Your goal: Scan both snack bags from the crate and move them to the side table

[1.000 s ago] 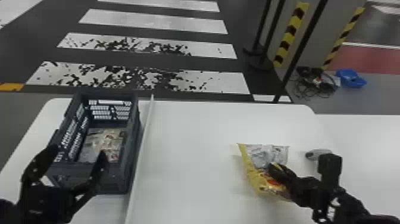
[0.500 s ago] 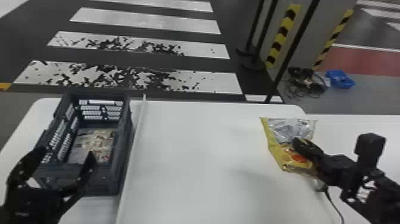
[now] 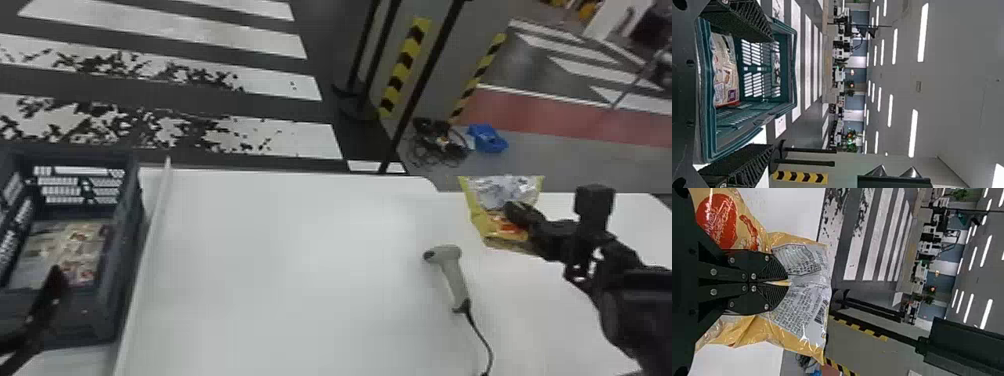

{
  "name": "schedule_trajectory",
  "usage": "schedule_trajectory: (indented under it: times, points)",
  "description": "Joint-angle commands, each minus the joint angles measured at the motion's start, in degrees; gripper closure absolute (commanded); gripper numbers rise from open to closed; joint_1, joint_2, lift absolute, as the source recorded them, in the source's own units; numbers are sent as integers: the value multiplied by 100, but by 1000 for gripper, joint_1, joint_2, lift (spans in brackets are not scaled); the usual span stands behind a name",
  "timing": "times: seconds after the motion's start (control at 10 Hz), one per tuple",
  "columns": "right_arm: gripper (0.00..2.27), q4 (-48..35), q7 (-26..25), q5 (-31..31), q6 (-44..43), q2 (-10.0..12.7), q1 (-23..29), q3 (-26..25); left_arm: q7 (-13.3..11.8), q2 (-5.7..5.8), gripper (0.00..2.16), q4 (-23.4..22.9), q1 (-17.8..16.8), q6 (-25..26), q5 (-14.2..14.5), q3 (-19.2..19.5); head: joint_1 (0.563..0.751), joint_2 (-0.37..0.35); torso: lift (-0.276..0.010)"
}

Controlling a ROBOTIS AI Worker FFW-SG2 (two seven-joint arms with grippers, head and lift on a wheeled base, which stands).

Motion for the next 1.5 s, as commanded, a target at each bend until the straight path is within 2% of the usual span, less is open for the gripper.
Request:
schedule_trajectory:
  times: [0.0, 0.1, 0.3, 0.6, 0.7, 0.8, 1.0, 1.1, 1.2, 1.3, 1.4]
  points:
    - [2240, 837, -72, 455, -414, -248, -422, 387, 4, 9, 33, 24, 9, -44, 0, 4, 695, -350, -95]
    - [2243, 1294, -125, 789, -748, -318, -572, 633, 4, 18, 33, 59, 18, -220, 26, 4, 695, -350, -95]
    - [2240, 2085, -143, 965, -1328, -371, -730, 985, -5, 71, 33, 77, 18, -308, 114, 13, 695, -350, -95]
    - [2236, 2410, -345, 1501, -1592, -301, -739, 1293, -13, 106, 33, 33, 115, -466, 167, 40, 695, -350, -95]
    - [1497, 2410, -450, 1518, -1381, -301, -739, 1372, -22, 106, 33, -2, 167, -466, 167, 75, 695, -350, -95]
    - [9, 2401, -450, 1501, -1328, -301, -730, 1363, -31, 106, 33, -29, 203, -466, 167, 101, 695, -350, -95]
    - [-1, 2357, -503, 1422, -1363, -310, -589, 1240, -48, 71, 33, -99, 247, -466, 158, 92, 695, -350, -95]
    - [-1, 1962, -775, 1246, -1486, -310, -255, 941, -48, 53, 33, -169, 273, -466, 132, 92, 695, -350, -95]
    - [46, 1250, -802, 639, -1416, -283, 272, 405, -48, 27, 33, -240, 299, -431, 97, 92, 695, -350, -95]
    - [90, 362, -775, 15, -1064, -178, 808, -114, -48, 9, 33, -310, 326, -396, 62, 92, 695, -350, -95]
    - [97, -473, -723, -406, -607, 174, 1125, -606, -48, 0, 33, -345, 352, -378, 35, 92, 695, -350, -95]
